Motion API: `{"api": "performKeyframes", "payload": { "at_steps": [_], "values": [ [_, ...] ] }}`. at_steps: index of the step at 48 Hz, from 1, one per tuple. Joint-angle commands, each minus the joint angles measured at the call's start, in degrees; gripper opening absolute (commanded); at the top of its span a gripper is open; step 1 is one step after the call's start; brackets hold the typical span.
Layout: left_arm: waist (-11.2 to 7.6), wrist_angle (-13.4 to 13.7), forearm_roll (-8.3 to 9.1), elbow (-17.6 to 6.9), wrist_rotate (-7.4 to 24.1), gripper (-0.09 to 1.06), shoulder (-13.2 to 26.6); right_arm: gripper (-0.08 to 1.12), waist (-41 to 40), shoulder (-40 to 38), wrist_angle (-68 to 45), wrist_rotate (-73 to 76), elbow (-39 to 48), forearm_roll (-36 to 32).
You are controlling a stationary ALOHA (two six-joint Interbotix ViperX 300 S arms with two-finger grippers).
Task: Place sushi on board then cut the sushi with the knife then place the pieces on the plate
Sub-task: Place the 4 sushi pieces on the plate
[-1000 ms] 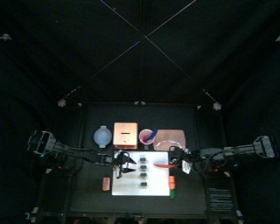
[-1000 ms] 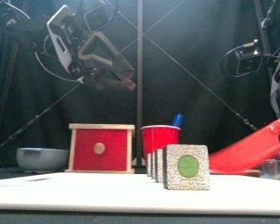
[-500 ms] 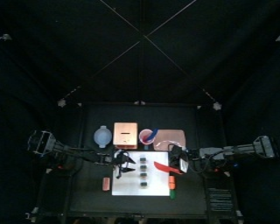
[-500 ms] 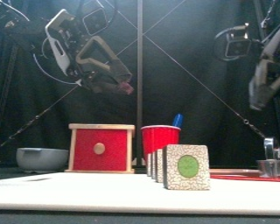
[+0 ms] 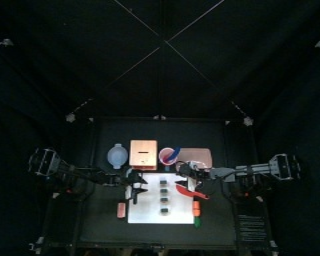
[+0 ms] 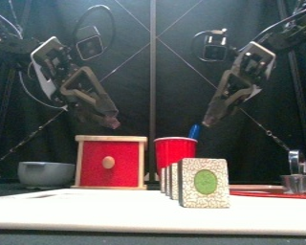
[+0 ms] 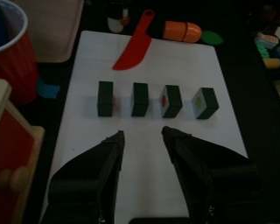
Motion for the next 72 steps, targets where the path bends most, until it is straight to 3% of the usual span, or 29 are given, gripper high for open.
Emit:
{"api": "performKeyframes", "payload": {
  "at_steps": [1,12,31,51,72],
  "values": [
    [0.70,-0.5,-0.35,0.8,0.0,0.78,-2.5,0.81,-0.2,3.4,-0.6,0.3,-3.9,-1.5],
    [2.55,-0.7,-0.26,2.6,0.2,0.78,-3.7,0.81,-0.4,12.3,-0.6,0.5,-9.6,-4.1],
    [2.72,-0.6,-0.18,2.9,0.2,0.78,-3.6,0.81,-0.5,20.7,0.8,0.6,-15.1,-3.6],
    [2.72,-0.3,-0.26,3.1,0.2,0.78,-3.6,0.81,-0.1,23.4,2.5,0.6,-15.8,-1.6],
    [2.72,-0.3,-0.35,3.3,0.0,0.78,-3.5,0.81,-0.4,19.9,6.9,0.4,-15.0,-0.8]
  ]
}}
